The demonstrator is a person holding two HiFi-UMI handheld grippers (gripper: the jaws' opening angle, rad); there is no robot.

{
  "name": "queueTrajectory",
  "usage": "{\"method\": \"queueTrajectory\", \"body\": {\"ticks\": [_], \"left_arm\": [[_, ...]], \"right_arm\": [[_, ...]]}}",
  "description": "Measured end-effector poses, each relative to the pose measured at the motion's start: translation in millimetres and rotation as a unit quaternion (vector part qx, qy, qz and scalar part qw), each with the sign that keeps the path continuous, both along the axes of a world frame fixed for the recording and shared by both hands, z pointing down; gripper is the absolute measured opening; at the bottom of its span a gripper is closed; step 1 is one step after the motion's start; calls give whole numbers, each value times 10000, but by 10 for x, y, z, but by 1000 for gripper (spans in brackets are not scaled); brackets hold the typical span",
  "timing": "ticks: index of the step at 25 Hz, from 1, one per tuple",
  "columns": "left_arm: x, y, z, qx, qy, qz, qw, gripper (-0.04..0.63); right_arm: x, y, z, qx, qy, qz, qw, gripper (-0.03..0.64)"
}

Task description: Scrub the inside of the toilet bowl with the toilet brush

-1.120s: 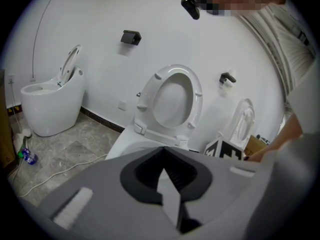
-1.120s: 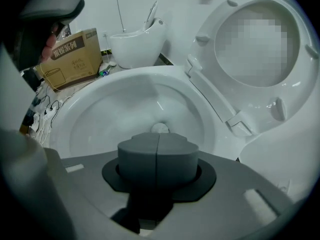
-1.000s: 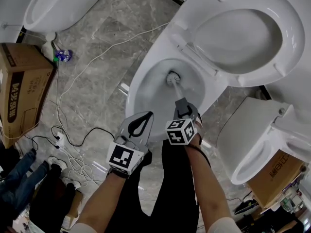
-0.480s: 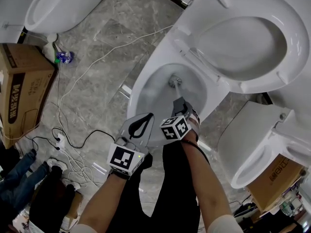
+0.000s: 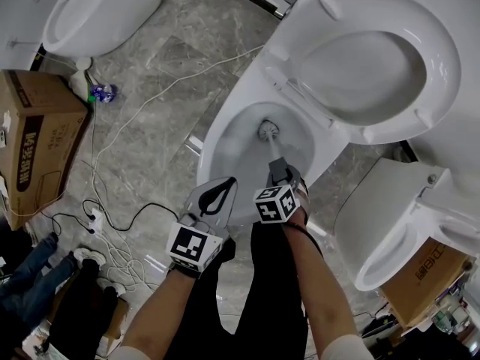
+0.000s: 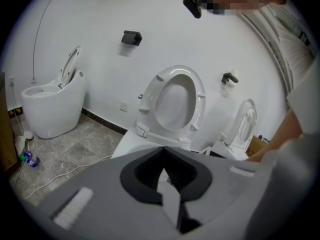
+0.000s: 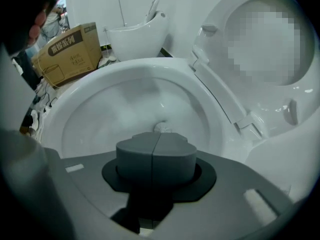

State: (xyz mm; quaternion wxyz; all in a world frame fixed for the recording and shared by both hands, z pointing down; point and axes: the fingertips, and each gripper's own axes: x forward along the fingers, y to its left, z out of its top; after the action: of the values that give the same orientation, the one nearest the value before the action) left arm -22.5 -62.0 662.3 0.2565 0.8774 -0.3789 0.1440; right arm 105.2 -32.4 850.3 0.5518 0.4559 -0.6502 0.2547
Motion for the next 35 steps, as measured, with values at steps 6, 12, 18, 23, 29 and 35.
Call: {"method": "queueTrajectory", "body": {"ticks": [6, 12, 18, 23, 29, 35], "left_arm": [[8, 45, -246, -14, 6, 2, 10000, 5], [-26, 124, -493, -23, -61, 67, 10000, 5], [3, 172, -914, 19, -23, 170, 9999, 5], [3, 184, -1369, 140, -41, 246, 9996, 5], [1, 307, -2038, 233, -7, 411, 9989, 6], [34, 568, -2723, 333, 150, 635, 9973, 6]], "right_arm": [[96, 47, -245, -119, -890, 1485, 9848, 160], [311, 176, -650, -200, -1584, 2653, 9509, 160], [450, 474, -1320, -203, -2351, 3223, 9168, 160], [467, 613, -2030, 76, -2903, 3056, 9068, 160], [432, 746, -3020, 689, -3188, 2709, 9057, 160], [322, 917, -3990, 1358, -3534, 2326, 8958, 161]]}}
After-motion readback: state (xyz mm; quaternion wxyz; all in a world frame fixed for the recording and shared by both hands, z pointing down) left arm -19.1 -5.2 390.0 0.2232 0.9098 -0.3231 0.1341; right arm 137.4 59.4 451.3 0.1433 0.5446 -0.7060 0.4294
